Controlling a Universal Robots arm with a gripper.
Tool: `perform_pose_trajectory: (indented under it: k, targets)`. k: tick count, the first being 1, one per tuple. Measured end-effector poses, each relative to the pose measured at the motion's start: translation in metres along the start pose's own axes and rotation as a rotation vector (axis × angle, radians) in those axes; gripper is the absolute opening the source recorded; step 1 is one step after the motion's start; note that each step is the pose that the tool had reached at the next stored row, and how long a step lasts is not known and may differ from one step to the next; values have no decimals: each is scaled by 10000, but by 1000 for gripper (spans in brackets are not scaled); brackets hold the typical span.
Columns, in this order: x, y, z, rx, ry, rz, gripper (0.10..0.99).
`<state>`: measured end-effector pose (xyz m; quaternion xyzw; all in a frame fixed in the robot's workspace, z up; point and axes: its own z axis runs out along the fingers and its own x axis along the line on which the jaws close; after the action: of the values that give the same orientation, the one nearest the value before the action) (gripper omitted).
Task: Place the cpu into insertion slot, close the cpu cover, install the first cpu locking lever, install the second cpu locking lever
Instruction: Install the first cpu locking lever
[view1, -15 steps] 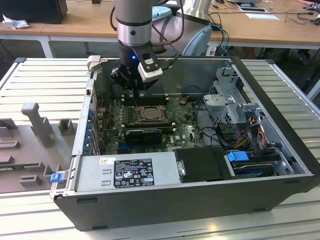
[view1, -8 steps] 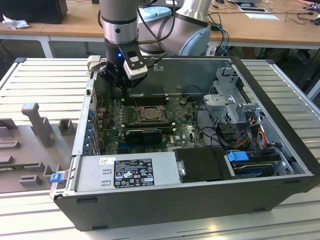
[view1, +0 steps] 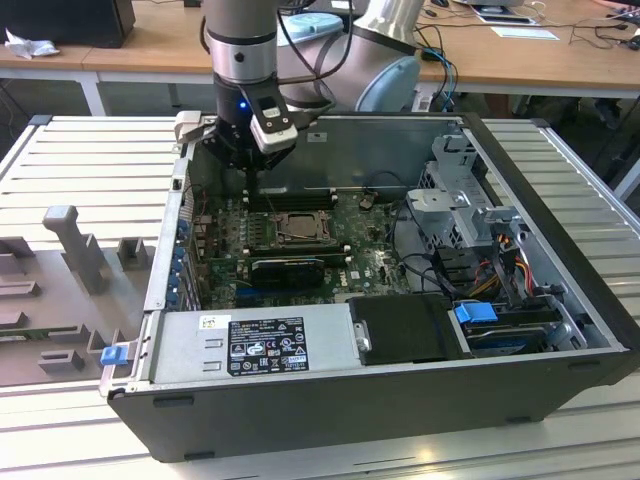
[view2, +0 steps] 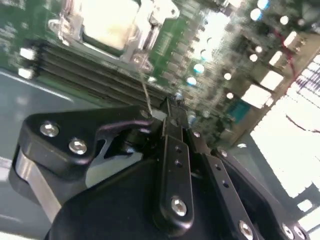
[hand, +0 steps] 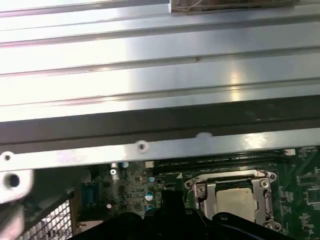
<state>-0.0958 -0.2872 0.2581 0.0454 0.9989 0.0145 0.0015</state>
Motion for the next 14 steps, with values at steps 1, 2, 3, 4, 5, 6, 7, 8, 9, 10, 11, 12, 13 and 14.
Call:
perform_pose_trajectory:
  k: [1, 2, 3, 4, 5, 6, 7, 8, 9, 10, 11, 12, 13, 14]
  targets:
    - [-74, 13, 6, 1, 7, 0, 106]
    - [-145, 24, 16, 2, 15, -1, 106]
    - [-190, 31, 25, 1, 19, 0, 106]
    - [-240, 38, 37, 1, 23, 0, 106]
    - [-286, 43, 47, 2, 27, 0, 106]
    - [-333, 50, 57, 2, 30, 0, 106]
    - [-408, 59, 66, 2, 30, 0, 106]
    - [-475, 65, 69, -76, 37, -4, 106]
    - [-481, 66, 71, -296, 58, -28, 106]
    - [-481, 65, 74, -468, 76, -69, 106]
    - [-481, 62, 98, -487, 92, -374, 106]
    - [-482, 62, 110, -486, 105, -663, 106]
    - [-482, 62, 116, -485, 108, -822, 106]
    - [-484, 61, 127, -486, 106, -1017, 106]
